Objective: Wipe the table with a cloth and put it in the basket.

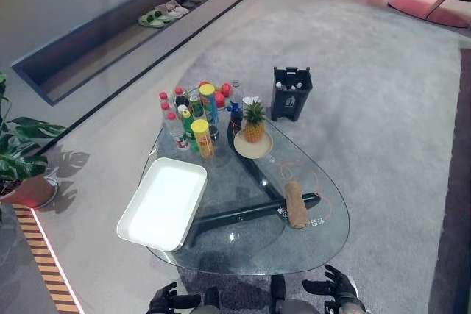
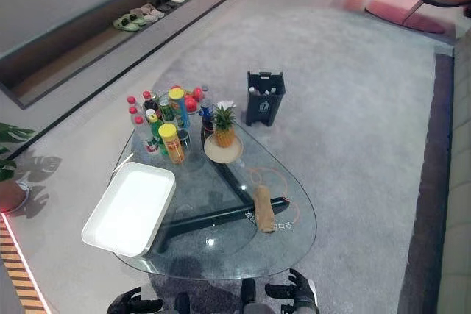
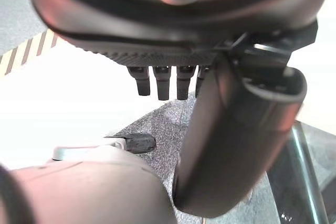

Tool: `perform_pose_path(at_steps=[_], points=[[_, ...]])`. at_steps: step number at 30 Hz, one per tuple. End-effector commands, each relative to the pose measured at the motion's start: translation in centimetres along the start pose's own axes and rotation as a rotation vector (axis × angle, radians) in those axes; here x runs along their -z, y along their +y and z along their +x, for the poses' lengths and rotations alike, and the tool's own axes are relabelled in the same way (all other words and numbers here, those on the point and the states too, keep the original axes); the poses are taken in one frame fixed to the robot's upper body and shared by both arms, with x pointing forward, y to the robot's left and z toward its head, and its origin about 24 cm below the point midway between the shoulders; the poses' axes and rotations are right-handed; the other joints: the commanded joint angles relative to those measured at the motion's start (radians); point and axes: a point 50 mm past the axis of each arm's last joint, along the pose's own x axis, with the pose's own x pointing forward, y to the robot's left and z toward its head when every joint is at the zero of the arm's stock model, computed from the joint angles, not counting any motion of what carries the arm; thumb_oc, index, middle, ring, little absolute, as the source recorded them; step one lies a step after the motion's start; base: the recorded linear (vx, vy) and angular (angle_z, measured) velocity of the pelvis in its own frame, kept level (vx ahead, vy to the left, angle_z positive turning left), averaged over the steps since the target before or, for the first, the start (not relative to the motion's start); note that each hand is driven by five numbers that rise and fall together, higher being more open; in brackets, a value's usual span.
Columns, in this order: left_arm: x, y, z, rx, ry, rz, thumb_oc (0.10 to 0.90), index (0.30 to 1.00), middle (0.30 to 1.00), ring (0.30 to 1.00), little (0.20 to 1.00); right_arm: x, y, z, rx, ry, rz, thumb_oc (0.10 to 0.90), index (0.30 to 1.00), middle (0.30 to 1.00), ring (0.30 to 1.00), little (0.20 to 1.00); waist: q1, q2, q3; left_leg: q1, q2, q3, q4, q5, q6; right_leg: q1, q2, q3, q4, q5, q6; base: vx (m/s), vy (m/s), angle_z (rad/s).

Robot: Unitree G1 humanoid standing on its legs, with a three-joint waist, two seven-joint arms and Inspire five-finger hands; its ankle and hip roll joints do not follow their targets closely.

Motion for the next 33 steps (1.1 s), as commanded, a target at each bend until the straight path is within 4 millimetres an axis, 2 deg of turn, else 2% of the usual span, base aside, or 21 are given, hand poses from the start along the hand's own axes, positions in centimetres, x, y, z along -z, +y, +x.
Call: perform_pose_path(at_steps=[1, 2, 3, 5, 10, 15, 16, 17, 18, 20, 22, 26, 33], points=[[-2.0, -2.1, 0.1, 0.024, -0.055, -0.033, 0.800, 0.900, 0.900, 0.900, 0.900, -6.4, 0.9, 0.4, 0.024, -0.244, 0.087, 0.800, 0.900, 0.900, 0.900, 0.900, -0.010, -0.030, 0.055, -0.098, -0.035, -0.013, 0.046, 0.018, 0.038, -0.019, -0.017, -0.016, 0.049, -0.023, 0.003, -0.04, -0.016, 0.03], [-2.1, -2.2, 0.1, 0.029, -0.056, -0.036, 0.800, 0.900, 0.900, 0.900, 0.900, -7.1, 0.9, 0.3, 0.029, -0.276, 0.102, 0.800, 0.900, 0.900, 0.900, 0.900, -0.011, -0.029, 0.063, -0.106, -0.035, -0.013, 0.051, 0.019, 0.038, -0.027, -0.017, -0.017, 0.053, -0.022, 0.002, -0.08, -0.018, 0.04], [-2.5, -2.5, 0.1, 0.043, -0.065, -0.041, 0.800, 0.900, 0.900, 0.900, 0.900, -8.9, 1.2, 0.0, 0.030, -0.334, 0.126, 0.800, 0.900, 0.900, 0.900, 0.900, -0.015, -0.030, 0.085, -0.133, -0.037, -0.013, 0.065, 0.022, 0.037, -0.051, -0.016, -0.018, 0.063, -0.021, 0.000, -0.11, -0.013, 0.03], [-3.1, -2.8, 0.0, 0.056, -0.084, -0.040, 0.800, 0.900, 0.900, 0.900, 0.900, -11.2, 1.5, -0.6, 0.028, -0.422, 0.158, 0.800, 0.900, 0.900, 0.900, 0.900, -0.021, -0.027, 0.116, -0.171, -0.039, -0.015, 0.083, 0.029, 0.037, -0.086, -0.014, -0.020, 0.082, -0.019, -0.005, -0.11, 0.003, 0.03], [-3.6, -2.9, -0.1, 0.053, -0.108, -0.052, 0.800, 0.900, 0.900, 0.900, 0.900, -15.2, 1.9, -2.6, 0.019, -0.599, 0.221, 0.800, 0.900, 0.900, 0.900, 0.900, -0.035, -0.017, 0.167, -0.238, -0.053, -0.025, 0.113, 0.037, 0.038, -0.160, -0.013, -0.026, 0.126, -0.024, -0.013, -0.05, 0.023, 0.03], [-3.7, -2.9, -0.1, 0.053, -0.112, -0.051, 0.800, 0.900, 0.900, 0.900, 0.900, -15.7, 1.8, -2.9, 0.024, -0.626, 0.232, 0.800, 0.900, 0.900, 0.900, 0.900, -0.035, -0.015, 0.174, -0.248, -0.056, -0.026, 0.117, 0.037, 0.038, -0.169, -0.013, -0.027, 0.129, -0.024, -0.014, -0.02, 0.015, 0.00], [-4.6, -3.5, -0.2, 0.110, -0.129, -0.105, 0.800, 0.900, 0.900, 0.900, 0.900, -18.7, 1.0, -4.1, 0.067, -0.759, 0.269, 0.800, 0.900, 0.900, 0.900, 0.900, -0.039, -0.002, 0.220, -0.308, -0.072, -0.020, 0.157, 0.033, 0.037, -0.225, -0.018, -0.031, 0.153, -0.023, -0.018, -0.08, 0.075, 0.02], [-4.6, -3.5, -0.2, 0.112, -0.128, -0.106, 0.800, 0.900, 0.900, 0.900, 0.900, -18.8, 1.0, -4.1, 0.067, -0.760, 0.270, 0.800, 0.900, 0.900, 0.900, 0.900, -0.039, -0.002, 0.221, -0.310, -0.072, -0.020, 0.158, 0.033, 0.037, -0.226, -0.018, -0.031, 0.154, -0.023, -0.018, -0.12, 0.099, 0.03], [-5.1, -3.9, -0.3, 0.139, -0.142, -0.102, 0.800, 0.900, 0.900, 0.900, 0.900, -20.0, 0.8, -4.6, 0.080, -0.800, 0.281, 0.800, 0.900, 0.900, 0.900, 0.900, -0.041, 0.002, 0.239, -0.338, -0.076, -0.014, 0.179, 0.031, 0.037, -0.252, -0.020, -0.034, 0.170, -0.024, -0.019, -0.04, 0.025, 0.02], [-5.2, -3.9, -0.3, 0.143, -0.147, -0.101, 0.800, 0.900, 0.900, 0.900, 0.900, -20.2, 0.8, -4.7, 0.084, -0.808, 0.282, 0.800, 0.900, 0.900, 0.900, 0.900, -0.041, 0.002, 0.242, -0.344, -0.077, -0.012, 0.184, 0.031, 0.037, -0.257, -0.021, -0.034, 0.174, -0.024, -0.019, -0.04, 0.033, 0.03], [-6.6, -4.5, -0.5, 0.164, -0.191, -0.122, 0.800, 0.900, 0.900, 0.900, 0.900, -22.3, 0.7, -5.8, 0.111, -0.888, 0.292, 0.800, 0.900, 0.900, 0.900, 0.900, -0.047, 0.012, 0.280, -0.393, -0.083, 0.000, 0.220, 0.028, 0.037, -0.303, -0.027, -0.036, 0.199, -0.021, -0.018, -0.08, 0.083, 0.00], [-7.8, -5.0, -0.7, 0.166, -0.234, -0.146, 0.800, 0.900, 0.900, 0.900, 0.900, -24.2, 0.7, -7.0, 0.127, -0.962, 0.327, 0.800, 0.900, 0.900, 0.900, 0.900, -0.051, 0.020, 0.318, -0.439, -0.089, 0.004, 0.245, 0.029, 0.039, -0.347, -0.033, -0.032, 0.219, -0.016, -0.018, -0.04, 0.059, -0.01], [-8.9, -5.5, -1.0, 0.162, -0.266, -0.181, 0.800, 0.900, 0.900, 0.900, 0.900, -26.7, 1.3, -9.1, 0.168, -1.079, 0.358, 0.800, 0.900, 0.900, 0.900, 0.900, -0.050, 0.025, 0.318, -0.536, -0.097, 0.014, 0.271, 0.034, 0.042, -0.447, -0.041, -0.031, 0.241, -0.004, -0.015, -0.02, 0.045, 0.03]])
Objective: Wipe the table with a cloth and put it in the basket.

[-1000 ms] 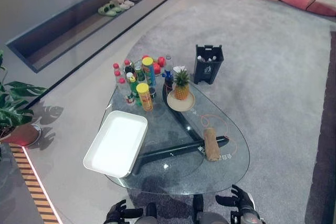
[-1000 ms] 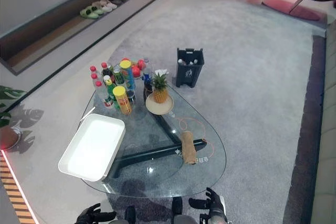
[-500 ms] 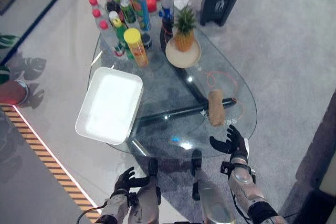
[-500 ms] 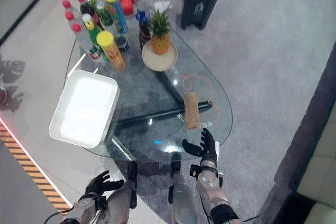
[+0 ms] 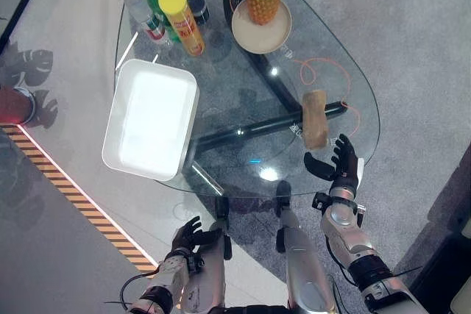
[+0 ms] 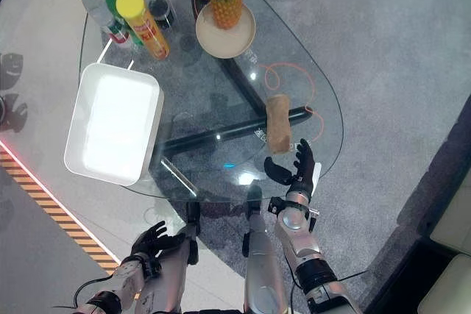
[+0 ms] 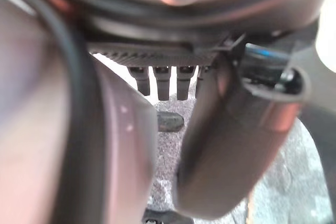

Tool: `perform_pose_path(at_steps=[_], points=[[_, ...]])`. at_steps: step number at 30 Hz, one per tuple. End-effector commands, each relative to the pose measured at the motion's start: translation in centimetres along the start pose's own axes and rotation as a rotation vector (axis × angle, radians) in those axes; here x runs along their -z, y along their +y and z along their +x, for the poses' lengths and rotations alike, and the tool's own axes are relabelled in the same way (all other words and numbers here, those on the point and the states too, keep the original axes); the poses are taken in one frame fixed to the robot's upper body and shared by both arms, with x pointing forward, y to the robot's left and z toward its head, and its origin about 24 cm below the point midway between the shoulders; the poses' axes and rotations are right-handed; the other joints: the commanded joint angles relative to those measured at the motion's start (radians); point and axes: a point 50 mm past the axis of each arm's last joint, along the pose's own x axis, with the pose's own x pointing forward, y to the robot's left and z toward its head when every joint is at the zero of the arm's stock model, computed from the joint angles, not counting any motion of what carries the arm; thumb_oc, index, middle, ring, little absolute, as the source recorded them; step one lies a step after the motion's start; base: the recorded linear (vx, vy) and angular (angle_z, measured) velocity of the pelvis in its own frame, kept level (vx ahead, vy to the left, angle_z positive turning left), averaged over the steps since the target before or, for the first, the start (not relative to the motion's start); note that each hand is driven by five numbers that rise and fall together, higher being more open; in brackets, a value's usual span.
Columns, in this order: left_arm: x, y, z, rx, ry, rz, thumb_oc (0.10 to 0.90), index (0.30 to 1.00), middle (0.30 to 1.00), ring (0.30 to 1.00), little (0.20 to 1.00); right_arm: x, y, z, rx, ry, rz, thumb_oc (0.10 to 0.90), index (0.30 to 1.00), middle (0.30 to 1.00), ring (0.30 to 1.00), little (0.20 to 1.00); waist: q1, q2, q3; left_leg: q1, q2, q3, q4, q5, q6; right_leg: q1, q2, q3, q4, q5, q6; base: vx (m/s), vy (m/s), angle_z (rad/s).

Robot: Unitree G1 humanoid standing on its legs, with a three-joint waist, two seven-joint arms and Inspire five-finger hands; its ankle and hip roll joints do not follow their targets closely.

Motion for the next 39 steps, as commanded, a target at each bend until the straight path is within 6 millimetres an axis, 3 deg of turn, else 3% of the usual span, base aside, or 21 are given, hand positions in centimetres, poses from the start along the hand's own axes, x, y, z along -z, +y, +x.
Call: perform_pose_path(at_steps=[1, 6, 12, 25, 32, 39], points=[[2.8, -0.7, -0.9, -0.020, 0.071, -0.003, 0.800, 0.900, 0.900, 0.900, 0.900, -5.0, 0.2, 0.2, 0.037, -0.243, 0.042, 0.800, 0.900, 0.900, 0.900, 0.900, -0.012, -0.003, -0.009, -0.122, -0.047, 0.022, 0.093, 0.011, 0.036, -0.067, 0.014, -0.039, 0.117, -0.056, -0.020, 0.02, 0.033, 0.00], [2.2, -1.4, -0.8, -0.013, 0.062, -0.004, 0.800, 0.900, 0.900, 0.900, 0.900, -7.9, 1.0, 0.7, 0.055, -0.350, 0.018, 0.800, 0.900, 0.900, 0.900, 0.900, -0.012, -0.004, -0.009, -0.179, -0.049, 0.027, 0.131, -0.001, 0.039, -0.124, 0.009, -0.035, 0.138, -0.054, -0.019, 0.03, 0.031, 0.01], [1.5, -1.9, -0.8, -0.013, 0.038, -0.010, 0.800, 0.900, 0.900, 0.900, 0.900, -9.7, 1.3, 1.1, 0.107, -0.394, 0.031, 0.800, 0.900, 0.900, 0.900, 0.900, -0.008, -0.003, -0.009, -0.235, -0.049, 0.031, 0.158, -0.007, 0.042, -0.180, 0.011, -0.031, 0.159, -0.053, -0.017, 0.03, 0.022, 0.00], [0.6, -3.2, -0.8, 0.014, 0.001, -0.025, 0.800, 0.900, 0.900, 0.900, 0.900, -10.9, 1.2, 1.6, 0.208, -0.394, 0.039, 0.800, 0.900, 0.900, 0.900, 0.900, -0.005, 0.013, -0.009, -0.340, -0.062, 0.032, 0.179, -0.003, 0.048, -0.288, 0.012, -0.021, 0.164, -0.025, -0.013, 0.01, 0.006, 0.00], [0.1, -3.6, -0.8, 0.016, -0.019, -0.033, 0.800, 0.900, 0.900, 0.900, 0.900, -10.0, 0.6, 2.3, 0.310, -0.330, -0.017, 0.800, 0.900, 0.900, 0.900, 0.900, -0.003, 0.021, -0.009, -0.377, -0.067, 0.031, 0.184, -0.003, 0.050, -0.325, 0.011, -0.012, 0.163, -0.015, -0.010, 0.00, 0.010, 0.00], [-0.5, -3.7, -0.6, 0.015, -0.030, -0.043, 0.800, 0.900, 0.900, 0.900, 0.900, -11.2, 0.8, 2.8, 0.304, -0.373, -0.023, 0.800, 0.900, 0.900, 0.900, 0.900, 0.003, 0.030, -0.009, -0.405, -0.073, 0.026, 0.188, 0.002, 0.052, -0.356, 0.014, -0.004, 0.167, -0.011, -0.007, 0.00, 0.004, 0.00]])
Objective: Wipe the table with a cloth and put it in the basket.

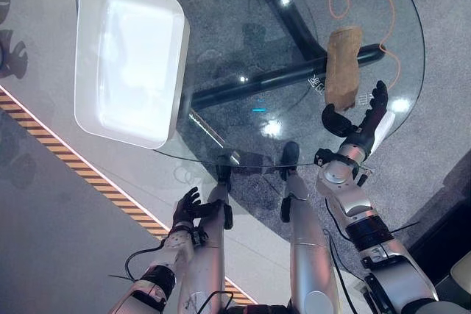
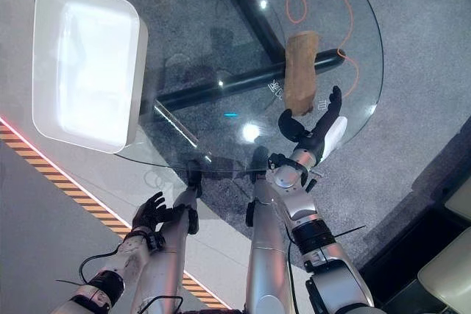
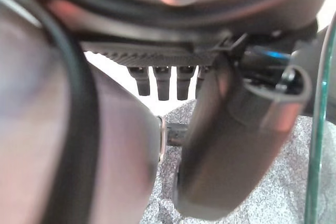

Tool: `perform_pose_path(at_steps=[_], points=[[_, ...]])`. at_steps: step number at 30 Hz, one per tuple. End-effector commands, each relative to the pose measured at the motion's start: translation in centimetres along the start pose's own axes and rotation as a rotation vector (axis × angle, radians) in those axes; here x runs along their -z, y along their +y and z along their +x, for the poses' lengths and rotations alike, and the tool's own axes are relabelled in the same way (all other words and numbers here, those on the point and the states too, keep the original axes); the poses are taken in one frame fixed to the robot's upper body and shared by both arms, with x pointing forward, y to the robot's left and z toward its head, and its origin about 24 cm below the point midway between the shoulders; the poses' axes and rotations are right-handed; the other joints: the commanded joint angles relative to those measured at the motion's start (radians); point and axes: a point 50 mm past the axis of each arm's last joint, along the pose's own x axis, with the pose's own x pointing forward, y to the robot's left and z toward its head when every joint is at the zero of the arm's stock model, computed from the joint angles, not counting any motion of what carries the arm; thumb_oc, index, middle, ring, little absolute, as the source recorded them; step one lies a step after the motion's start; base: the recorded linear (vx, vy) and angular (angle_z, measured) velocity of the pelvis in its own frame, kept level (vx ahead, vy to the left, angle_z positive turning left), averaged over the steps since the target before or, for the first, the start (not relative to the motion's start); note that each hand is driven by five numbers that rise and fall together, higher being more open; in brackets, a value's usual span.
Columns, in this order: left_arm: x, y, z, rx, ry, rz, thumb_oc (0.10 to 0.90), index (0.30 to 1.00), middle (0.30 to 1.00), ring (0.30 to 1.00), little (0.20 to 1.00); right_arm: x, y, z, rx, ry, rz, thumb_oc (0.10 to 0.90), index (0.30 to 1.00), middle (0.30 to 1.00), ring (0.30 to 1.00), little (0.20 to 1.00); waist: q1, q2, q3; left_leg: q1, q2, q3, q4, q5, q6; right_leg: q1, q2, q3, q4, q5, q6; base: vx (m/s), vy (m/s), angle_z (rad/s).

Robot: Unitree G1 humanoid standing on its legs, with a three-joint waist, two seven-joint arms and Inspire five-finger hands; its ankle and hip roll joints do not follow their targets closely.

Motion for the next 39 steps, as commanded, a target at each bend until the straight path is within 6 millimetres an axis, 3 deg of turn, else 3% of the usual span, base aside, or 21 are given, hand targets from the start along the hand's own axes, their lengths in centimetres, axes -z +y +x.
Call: perform_pose_path(at_steps=[1, 16, 32, 33, 37, 39], points=[[4.7, -1.4, -1.9, 0.018, 0.142, -0.032, 0.800, 0.900, 0.900, 0.900, 0.900, -3.3, -1.1, 1.1, 0.068, -0.165, 0.054, 0.800, 0.900, 0.900, 0.900, 0.900, -0.001, 0.031, -0.010, -0.083, -0.051, 0.026, 0.068, 0.001, 0.039, -0.024, 0.040, -0.029, 0.031, 0.002, -0.012, 0.00, 0.000, 0.00], [4.3, -1.8, -1.6, 0.018, 0.142, -0.031, 0.800, 0.900, 0.900, 0.900, 0.900, -6.3, -0.3, 1.9, 0.009, -0.243, 0.144, 0.800, 0.900, 0.900, 0.900, 0.900, 0.012, 0.034, -0.010, -0.121, -0.060, 0.010, 0.073, 0.003, 0.041, -0.069, 0.041, -0.025, 0.038, 0.006, -0.007, 0.00, 0.000, 0.00], [4.0, -1.6, -1.4, -0.004, 0.137, -0.056, 0.800, 0.900, 0.900, 0.900, 0.900, -4.1, 0.0, 2.6, 0.074, -0.063, 0.070, 0.800, 0.900, 0.900, 0.900, 0.900, 0.023, 0.033, -0.010, -0.154, -0.071, 0.001, 0.076, 0.002, 0.046, -0.103, 0.042, -0.027, 0.041, 0.009, -0.006, 0.00, 0.002, 0.00], [4.0, -1.6, -1.4, -0.003, 0.136, -0.056, 0.800, 0.900, 0.900, 0.900, 0.900, -4.0, 0.0, 2.6, 0.077, -0.051, 0.062, 0.759, 0.865, 0.865, 0.865, 0.859, 0.024, 0.033, -0.010, -0.156, -0.071, 0.000, 0.075, 0.002, 0.045, -0.104, 0.042, -0.027, 0.041, 0.009, -0.006, 0.00, 0.000, 0.00], [3.8, -1.7, -1.3, 0.003, 0.131, -0.059, 0.800, 0.900, 0.900, 0.900, 0.900, -3.6, -0.1, 2.7, 0.079, -0.026, 0.049, 0.800, 0.900, 0.900, 0.900, 0.900, 0.025, 0.032, -0.010, -0.160, -0.071, 0.000, 0.073, 0.003, 0.046, -0.110, 0.043, -0.026, 0.041, 0.009, -0.005, 0.00, 0.000, 0.00], [3.7, -1.8, -1.3, 0.007, 0.131, -0.060, 0.800, 0.900, 0.900, 0.900, 0.900, -3.7, 0.0, 2.9, 0.077, -0.031, 0.049, 0.671, 0.789, 0.789, 0.789, 0.771, 0.026, 0.031, -0.010, -0.161, -0.073, -0.002, 0.073, 0.003, 0.046, -0.110, 0.043, -0.026, 0.041, 0.009, -0.005, 0.01, 0.007, 0.04]])
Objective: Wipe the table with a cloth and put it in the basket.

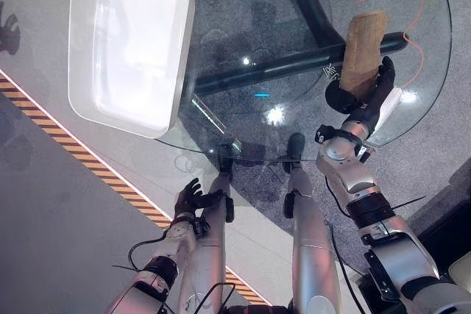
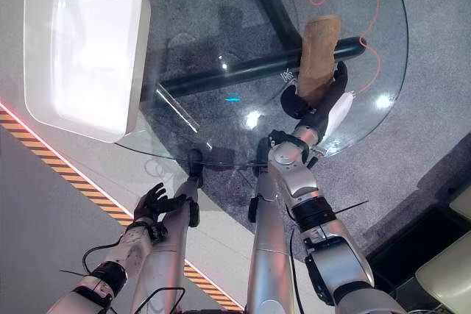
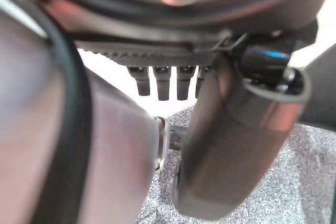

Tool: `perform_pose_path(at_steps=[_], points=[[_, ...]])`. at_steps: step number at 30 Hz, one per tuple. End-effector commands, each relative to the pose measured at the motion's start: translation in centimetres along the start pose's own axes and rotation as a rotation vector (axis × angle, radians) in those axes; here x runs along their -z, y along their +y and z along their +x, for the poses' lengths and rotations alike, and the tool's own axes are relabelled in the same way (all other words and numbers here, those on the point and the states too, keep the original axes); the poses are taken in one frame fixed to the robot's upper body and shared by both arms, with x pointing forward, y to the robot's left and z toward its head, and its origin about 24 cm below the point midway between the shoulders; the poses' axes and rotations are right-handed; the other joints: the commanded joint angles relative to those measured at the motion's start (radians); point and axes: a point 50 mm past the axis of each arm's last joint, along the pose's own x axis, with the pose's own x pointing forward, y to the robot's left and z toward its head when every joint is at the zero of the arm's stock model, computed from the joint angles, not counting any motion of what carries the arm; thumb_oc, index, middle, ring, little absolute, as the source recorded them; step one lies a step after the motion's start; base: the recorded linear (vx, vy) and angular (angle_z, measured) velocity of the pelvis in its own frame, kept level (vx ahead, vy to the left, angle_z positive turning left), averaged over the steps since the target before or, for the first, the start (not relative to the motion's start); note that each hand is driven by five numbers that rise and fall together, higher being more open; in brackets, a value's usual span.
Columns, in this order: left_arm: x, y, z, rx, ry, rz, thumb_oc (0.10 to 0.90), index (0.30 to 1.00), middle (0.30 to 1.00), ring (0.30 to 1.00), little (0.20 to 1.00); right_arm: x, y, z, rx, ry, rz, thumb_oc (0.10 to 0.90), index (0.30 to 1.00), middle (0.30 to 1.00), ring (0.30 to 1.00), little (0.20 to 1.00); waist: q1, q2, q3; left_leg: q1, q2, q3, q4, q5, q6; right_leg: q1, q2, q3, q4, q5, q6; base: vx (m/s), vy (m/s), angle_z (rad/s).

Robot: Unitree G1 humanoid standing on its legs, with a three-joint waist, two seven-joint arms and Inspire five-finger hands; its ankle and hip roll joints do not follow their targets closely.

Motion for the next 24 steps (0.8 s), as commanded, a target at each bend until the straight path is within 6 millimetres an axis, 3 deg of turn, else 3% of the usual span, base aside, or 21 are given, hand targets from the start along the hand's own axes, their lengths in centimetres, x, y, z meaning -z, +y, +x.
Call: perform_pose_path(at_steps=[1, 2, 3, 12, 24], points=[[5.6, -0.9, -2.0, -0.009, 0.173, -0.038, 0.800, 0.900, 0.900, 0.900, 0.900, -0.3, -1.3, 0.8, 0.034, -0.026, 0.001, 0.440, 0.592, 0.592, 0.592, 0.540, -0.002, 0.031, -0.009, -0.060, -0.070, 0.015, 0.040, 0.003, 0.046, -0.028, 0.046, -0.019, 0.031, 0.005, -0.006, 0.00, 0.007, 0.04], [5.5, -1.1, -2.1, -0.008, 0.173, -0.037, 0.800, 0.900, 0.900, 0.900, 0.900, -0.6, -1.2, 0.8, 0.033, -0.035, 0.007, 0.369, 0.531, 0.531, 0.531, 0.469, -0.002, 0.031, -0.009, -0.061, -0.070, 0.014, 0.039, 0.003, 0.046, -0.030, 0.046, -0.019, 0.030, 0.006, -0.005, 0.00, 0.000, 0.00], [5.5, -1.0, -2.0, -0.009, 0.173, -0.036, 0.800, 0.900, 0.900, 0.900, 0.900, -0.7, -1.2, 0.8, 0.031, -0.040, 0.012, 0.103, 0.302, 0.302, 0.302, 0.203, -0.001, 0.031, -0.009, -0.062, -0.070, 0.014, 0.040, 0.003, 0.046, -0.031, 0.046, -0.020, 0.031, 0.005, -0.005, 0.00, 0.000, 0.00], [5.7, -0.9, -2.1, -0.011, 0.177, -0.038, 0.800, 0.900, 0.900, 0.900, 0.900, -2.8, -0.9, 1.4, 0.007, -0.146, 0.030, 0.100, 0.300, 0.300, 0.300, 0.200, 0.006, 0.033, -0.009, -0.064, -0.075, 0.003, 0.043, 0.000, 0.045, -0.036, 0.047, -0.021, 0.037, 0.002, -0.003, 0.00, 0.000, 0.00], [5.4, -1.3, -2.0, -0.004, 0.168, -0.046, 0.800, 0.900, 0.900, 0.900, 0.900, -2.7, -0.6, 0.7, -0.013, -0.152, 0.027, 0.100, 0.300, 0.300, 0.300, 0.200, 0.004, 0.031, -0.009, -0.067, -0.077, 0.003, 0.039, 0.001, 0.046, -0.038, 0.047, -0.024, 0.036, 0.000, -0.001, 0.00, 0.000, 0.00]])
